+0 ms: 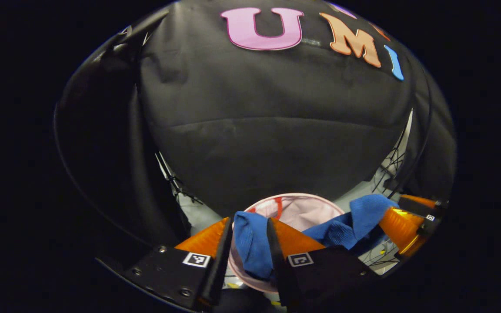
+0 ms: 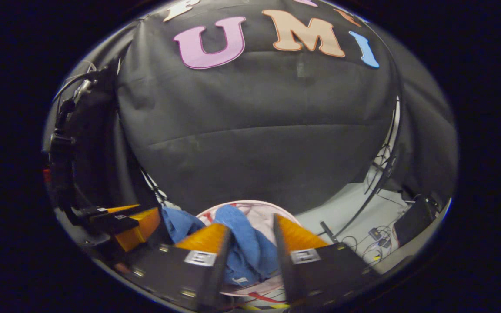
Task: Grasp the clothes on the hanger with both hands and then place them into the laundry hamper below.
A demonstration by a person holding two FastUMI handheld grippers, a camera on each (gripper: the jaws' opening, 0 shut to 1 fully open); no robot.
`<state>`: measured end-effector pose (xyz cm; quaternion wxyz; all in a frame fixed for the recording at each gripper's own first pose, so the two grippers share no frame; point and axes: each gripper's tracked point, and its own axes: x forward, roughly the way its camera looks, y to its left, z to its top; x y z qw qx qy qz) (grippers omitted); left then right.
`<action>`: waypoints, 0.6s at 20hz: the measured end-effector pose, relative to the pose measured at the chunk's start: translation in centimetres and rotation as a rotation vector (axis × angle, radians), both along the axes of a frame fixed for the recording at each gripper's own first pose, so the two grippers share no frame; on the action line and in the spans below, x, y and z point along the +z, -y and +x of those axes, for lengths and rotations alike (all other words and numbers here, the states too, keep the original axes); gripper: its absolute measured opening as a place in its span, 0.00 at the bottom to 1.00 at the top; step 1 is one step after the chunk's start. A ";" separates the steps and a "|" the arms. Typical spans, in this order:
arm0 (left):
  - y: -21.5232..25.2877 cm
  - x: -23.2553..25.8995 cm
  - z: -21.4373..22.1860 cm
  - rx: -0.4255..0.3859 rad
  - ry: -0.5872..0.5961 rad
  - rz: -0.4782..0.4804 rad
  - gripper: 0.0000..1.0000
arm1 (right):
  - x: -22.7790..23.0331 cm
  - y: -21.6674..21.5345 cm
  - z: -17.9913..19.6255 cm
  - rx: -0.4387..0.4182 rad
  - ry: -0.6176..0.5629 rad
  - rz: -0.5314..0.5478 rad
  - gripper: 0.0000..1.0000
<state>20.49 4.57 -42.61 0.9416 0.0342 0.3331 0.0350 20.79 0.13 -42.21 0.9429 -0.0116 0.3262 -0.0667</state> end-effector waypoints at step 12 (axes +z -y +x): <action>1.8 2.3 -1.7 -0.022 -0.013 0.012 0.99 | 7.7 2.3 -3.0 -0.033 0.148 0.018 0.99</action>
